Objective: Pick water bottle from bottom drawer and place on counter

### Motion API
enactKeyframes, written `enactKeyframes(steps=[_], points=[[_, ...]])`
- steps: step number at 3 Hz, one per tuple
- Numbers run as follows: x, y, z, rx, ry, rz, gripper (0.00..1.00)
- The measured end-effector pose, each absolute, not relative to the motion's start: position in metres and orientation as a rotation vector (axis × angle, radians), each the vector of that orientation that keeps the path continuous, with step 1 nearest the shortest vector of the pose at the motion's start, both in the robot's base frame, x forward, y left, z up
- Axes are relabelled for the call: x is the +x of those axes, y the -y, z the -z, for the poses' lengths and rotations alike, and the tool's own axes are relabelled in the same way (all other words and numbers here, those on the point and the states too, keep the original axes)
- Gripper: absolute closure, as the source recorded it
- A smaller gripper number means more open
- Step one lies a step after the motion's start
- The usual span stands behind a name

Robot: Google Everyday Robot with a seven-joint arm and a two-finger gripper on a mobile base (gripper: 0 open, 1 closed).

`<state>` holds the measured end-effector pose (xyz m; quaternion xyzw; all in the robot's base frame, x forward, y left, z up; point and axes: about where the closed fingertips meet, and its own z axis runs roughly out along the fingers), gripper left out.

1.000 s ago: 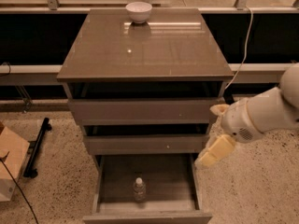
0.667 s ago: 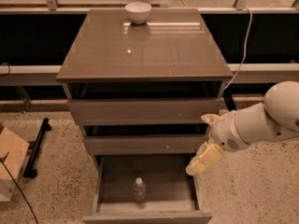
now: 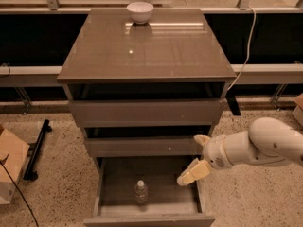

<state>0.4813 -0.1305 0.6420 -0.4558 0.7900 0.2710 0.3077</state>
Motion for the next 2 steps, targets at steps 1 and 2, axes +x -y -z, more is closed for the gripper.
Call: enactKeyframes(steps=[1, 2], points=[[0.493, 0.129, -0.59, -1.143, -2.128, -0.77, 0.0], [0.494, 0.127, -0.575, -1.129, -2.139, -0.795, 0.0]])
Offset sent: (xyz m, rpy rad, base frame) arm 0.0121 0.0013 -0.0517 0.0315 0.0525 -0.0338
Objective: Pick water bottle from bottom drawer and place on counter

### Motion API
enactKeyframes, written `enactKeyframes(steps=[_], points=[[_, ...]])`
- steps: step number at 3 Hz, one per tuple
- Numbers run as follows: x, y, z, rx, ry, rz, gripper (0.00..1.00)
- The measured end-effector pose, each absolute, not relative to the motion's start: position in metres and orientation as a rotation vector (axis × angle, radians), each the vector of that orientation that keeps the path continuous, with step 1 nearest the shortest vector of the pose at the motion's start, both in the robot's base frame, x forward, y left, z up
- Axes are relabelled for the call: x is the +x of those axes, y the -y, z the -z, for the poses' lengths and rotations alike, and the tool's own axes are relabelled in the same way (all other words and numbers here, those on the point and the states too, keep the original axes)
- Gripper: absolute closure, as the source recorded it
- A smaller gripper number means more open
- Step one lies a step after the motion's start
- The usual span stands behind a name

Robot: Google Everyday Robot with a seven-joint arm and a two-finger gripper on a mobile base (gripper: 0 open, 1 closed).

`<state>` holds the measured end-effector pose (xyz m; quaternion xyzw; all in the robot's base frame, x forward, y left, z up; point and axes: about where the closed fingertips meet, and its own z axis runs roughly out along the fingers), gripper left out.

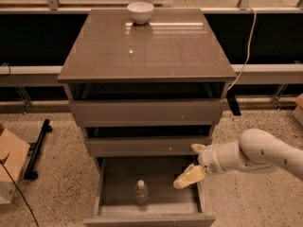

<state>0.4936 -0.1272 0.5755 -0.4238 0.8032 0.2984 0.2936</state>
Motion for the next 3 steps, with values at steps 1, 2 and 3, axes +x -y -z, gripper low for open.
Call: enactKeyframes(steps=[1, 2, 3], points=[[0.493, 0.124, -0.572, -1.129, -2.14, -0.809, 0.0], [0.492, 0.102, -0.549, -1.137, -2.117, -0.841, 0.0], [0.489, 0.071, -0.512, -1.169, -2.104, -0.84, 0.0]])
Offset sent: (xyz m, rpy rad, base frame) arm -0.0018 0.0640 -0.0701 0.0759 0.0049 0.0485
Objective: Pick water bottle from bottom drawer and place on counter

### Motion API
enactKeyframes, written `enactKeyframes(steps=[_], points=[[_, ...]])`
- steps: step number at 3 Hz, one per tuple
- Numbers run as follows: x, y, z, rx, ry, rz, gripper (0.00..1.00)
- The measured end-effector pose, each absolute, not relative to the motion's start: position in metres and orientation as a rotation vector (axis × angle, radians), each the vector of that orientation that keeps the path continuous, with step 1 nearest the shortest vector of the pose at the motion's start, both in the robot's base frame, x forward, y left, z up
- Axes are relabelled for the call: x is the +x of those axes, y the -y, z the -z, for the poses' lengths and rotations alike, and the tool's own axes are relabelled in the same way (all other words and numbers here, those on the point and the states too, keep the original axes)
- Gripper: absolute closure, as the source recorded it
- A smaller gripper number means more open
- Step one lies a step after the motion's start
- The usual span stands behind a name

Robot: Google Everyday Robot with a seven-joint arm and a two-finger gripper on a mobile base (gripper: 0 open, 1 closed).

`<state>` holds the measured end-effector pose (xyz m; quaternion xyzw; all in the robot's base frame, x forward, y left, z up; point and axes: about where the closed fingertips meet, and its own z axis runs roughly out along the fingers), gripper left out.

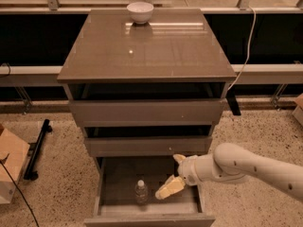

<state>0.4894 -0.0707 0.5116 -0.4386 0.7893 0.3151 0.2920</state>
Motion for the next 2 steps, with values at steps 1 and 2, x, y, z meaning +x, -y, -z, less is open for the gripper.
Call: enactKeyframes(steps=[1, 2], points=[[0.493, 0.044, -0.469, -1.147, -2.106, -0.858, 0.0], [0.5, 0.018, -0.43, -1.115, -2.103, -0.894, 0.0]])
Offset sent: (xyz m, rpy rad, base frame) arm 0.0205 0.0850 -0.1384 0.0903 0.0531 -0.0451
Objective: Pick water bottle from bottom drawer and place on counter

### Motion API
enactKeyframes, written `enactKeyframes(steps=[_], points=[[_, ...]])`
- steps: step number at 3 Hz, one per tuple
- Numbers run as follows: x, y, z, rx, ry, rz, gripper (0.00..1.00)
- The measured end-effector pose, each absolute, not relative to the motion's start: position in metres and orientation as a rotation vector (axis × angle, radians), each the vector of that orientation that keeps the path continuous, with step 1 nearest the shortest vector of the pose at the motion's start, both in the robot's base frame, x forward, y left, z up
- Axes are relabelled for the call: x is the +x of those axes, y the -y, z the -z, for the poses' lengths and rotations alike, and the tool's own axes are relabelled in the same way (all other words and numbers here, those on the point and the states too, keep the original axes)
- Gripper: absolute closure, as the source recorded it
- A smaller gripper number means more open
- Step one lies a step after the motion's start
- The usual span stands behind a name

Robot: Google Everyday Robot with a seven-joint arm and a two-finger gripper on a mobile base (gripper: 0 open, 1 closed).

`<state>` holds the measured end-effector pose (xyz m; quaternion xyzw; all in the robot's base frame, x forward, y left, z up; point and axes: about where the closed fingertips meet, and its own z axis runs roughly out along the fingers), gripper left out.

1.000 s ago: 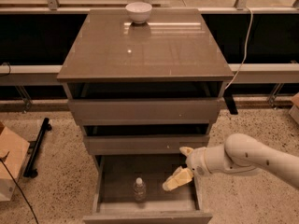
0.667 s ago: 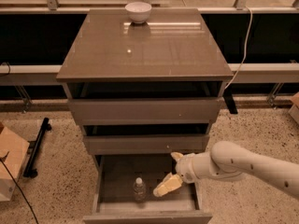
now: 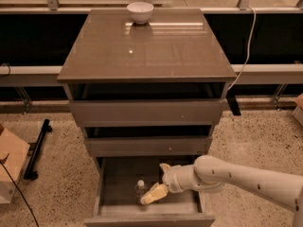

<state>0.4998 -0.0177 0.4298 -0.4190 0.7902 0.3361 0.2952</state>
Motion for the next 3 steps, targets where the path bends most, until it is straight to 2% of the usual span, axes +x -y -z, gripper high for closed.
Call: enactKeyframes(steps=[2, 3], points=[[0.52, -0.03, -0.351, -0.971, -2.104, -0.993, 0.0], [0.525, -0.034, -0.32, -0.888, -2.131, -1.028, 0.0]])
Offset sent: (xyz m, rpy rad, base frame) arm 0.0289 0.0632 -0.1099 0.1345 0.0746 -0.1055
